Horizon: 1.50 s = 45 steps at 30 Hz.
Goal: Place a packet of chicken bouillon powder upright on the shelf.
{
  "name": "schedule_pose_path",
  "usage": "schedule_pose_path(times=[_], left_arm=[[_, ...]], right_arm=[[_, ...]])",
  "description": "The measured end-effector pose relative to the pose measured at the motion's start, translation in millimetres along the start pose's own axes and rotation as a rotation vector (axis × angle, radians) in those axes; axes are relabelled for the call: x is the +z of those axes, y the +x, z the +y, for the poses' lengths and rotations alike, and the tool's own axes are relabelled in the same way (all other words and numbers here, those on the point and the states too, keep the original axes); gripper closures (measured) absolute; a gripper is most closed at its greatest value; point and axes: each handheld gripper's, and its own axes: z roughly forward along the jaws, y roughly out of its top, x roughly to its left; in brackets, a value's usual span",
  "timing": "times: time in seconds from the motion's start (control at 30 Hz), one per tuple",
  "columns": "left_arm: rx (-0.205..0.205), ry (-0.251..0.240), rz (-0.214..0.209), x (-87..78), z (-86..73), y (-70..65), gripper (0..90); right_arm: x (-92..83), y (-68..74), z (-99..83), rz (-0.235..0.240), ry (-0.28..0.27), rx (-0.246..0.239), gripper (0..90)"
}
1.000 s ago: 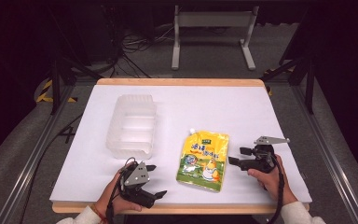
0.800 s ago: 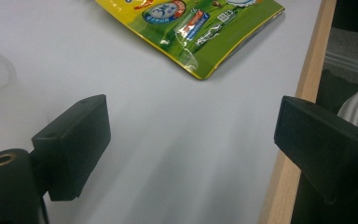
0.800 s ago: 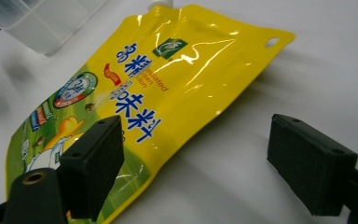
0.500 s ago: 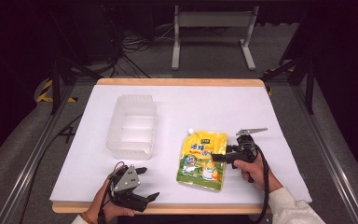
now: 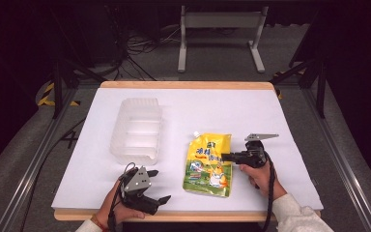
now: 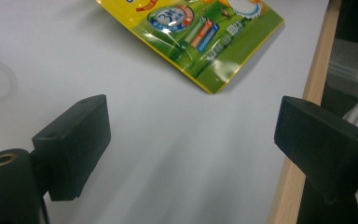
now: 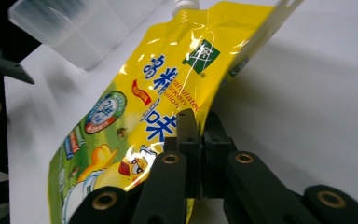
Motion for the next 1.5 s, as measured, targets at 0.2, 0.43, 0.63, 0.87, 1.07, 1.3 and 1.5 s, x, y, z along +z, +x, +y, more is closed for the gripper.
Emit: schedule_pose_path(times=[0.2,0.43,0.63,0.87,1.07,1.3,1.5], left_arm=[[-0.009,-0.018,-0.027,18.1,23.2,1.7,13.8],[-0.045,-0.016,-0.04,39.1,41.4,10.3,27.6],[-0.07,-0.013,-0.082,48.0,47.2,15.6,36.5],[-0.028,-0.036,-0.149,51.6,51.8,16.1,47.4],[-0.002,-0.071,-0.163,42.1,54.1,15.9,70.8],[0.044,-0.099,-0.127,30.8,61.4,11.6,81.4],[0.069,-0.152,-0.026,9.3,70.9,11.3,81.7]], right_arm=[[-24.0,31.6,6.1,0.012,-0.127,-0.186,90.0],[-33.7,50.5,10.0,0.053,-0.184,-0.271,90.0],[-38.6,58.7,10.4,0.083,-0.208,-0.303,90.0],[-42.4,68.0,12.4,0.117,-0.213,-0.337,90.0],[-48.5,70.8,12.5,0.115,-0.229,-0.35,90.0],[-58.3,87.4,17.4,0.092,-0.266,-0.4,90.0],[-58.8,104.0,26.5,0.051,-0.334,-0.431,90.0]])
